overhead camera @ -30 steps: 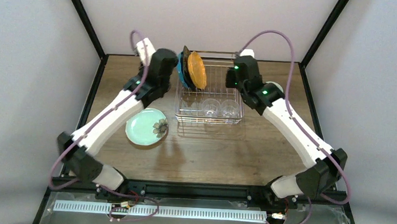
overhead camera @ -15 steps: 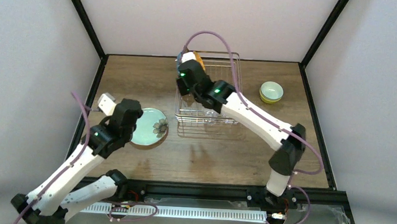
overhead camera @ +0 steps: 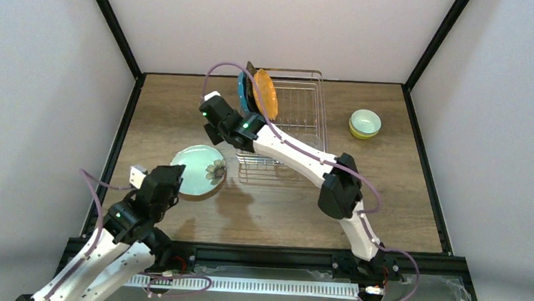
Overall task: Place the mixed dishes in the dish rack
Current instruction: Insert the plate at the center of the board.
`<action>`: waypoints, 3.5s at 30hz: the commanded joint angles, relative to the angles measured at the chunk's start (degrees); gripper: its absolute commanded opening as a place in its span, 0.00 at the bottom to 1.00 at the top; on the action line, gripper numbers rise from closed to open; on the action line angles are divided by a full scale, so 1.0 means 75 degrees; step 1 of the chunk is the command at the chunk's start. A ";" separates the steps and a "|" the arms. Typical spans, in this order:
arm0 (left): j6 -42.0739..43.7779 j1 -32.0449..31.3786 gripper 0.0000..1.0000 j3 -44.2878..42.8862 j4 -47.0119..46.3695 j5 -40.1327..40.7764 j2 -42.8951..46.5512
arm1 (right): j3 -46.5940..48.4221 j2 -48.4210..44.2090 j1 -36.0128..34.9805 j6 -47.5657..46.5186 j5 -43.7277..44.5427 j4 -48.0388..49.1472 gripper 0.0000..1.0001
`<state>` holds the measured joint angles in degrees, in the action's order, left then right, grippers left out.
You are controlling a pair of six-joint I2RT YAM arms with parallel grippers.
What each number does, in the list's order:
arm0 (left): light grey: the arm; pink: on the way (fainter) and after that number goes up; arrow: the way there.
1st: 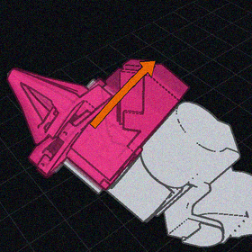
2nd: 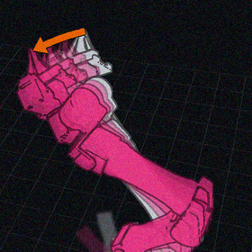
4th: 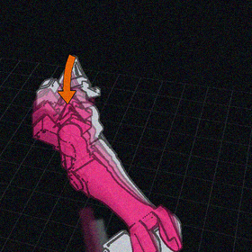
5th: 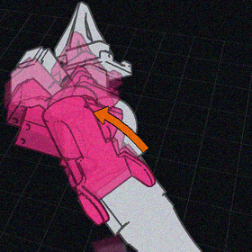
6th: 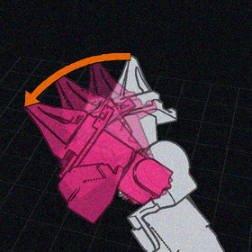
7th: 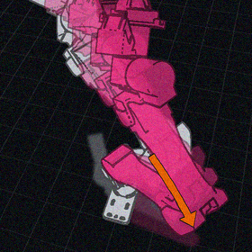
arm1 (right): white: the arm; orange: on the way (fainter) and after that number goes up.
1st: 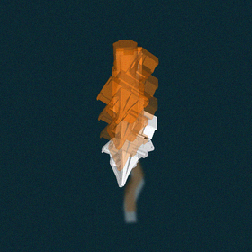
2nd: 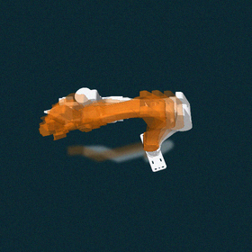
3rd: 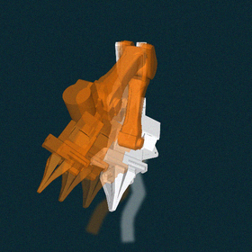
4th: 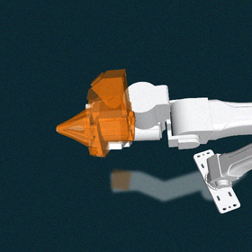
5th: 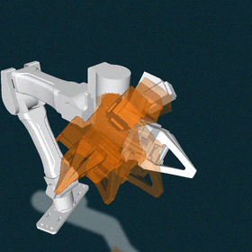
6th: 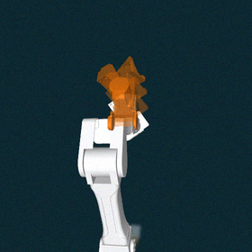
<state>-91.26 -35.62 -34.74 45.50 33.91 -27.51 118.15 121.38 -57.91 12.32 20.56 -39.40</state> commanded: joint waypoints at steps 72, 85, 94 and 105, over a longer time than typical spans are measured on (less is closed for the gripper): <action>0.4901 0.7382 1.00 0.2772 -0.3761 -0.7282 -0.2149 | 0.2675 0.2881 0.0563 -0.0880 -0.1925 -0.0346 0.43; 0.4907 0.7397 1.00 0.2990 -0.3091 -0.7092 -0.1615 | 0.2722 0.3064 0.0727 -0.0880 -0.2219 -0.0284 0.45; 0.4706 0.7392 1.00 0.3148 -0.3092 -0.7060 -0.1407 | 0.2773 0.3179 0.0812 -0.0891 -0.2417 -0.0282 0.46; 0.4375 0.7394 1.00 0.3487 -0.3869 -0.7123 -0.1581 | 0.3033 0.3556 0.0831 -0.0928 -0.2671 -0.0423 0.45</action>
<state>-57.21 19.59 -9.85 19.14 -18.98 -39.16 139.48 145.58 -51.70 6.17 1.61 -41.78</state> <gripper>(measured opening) 0.995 0.458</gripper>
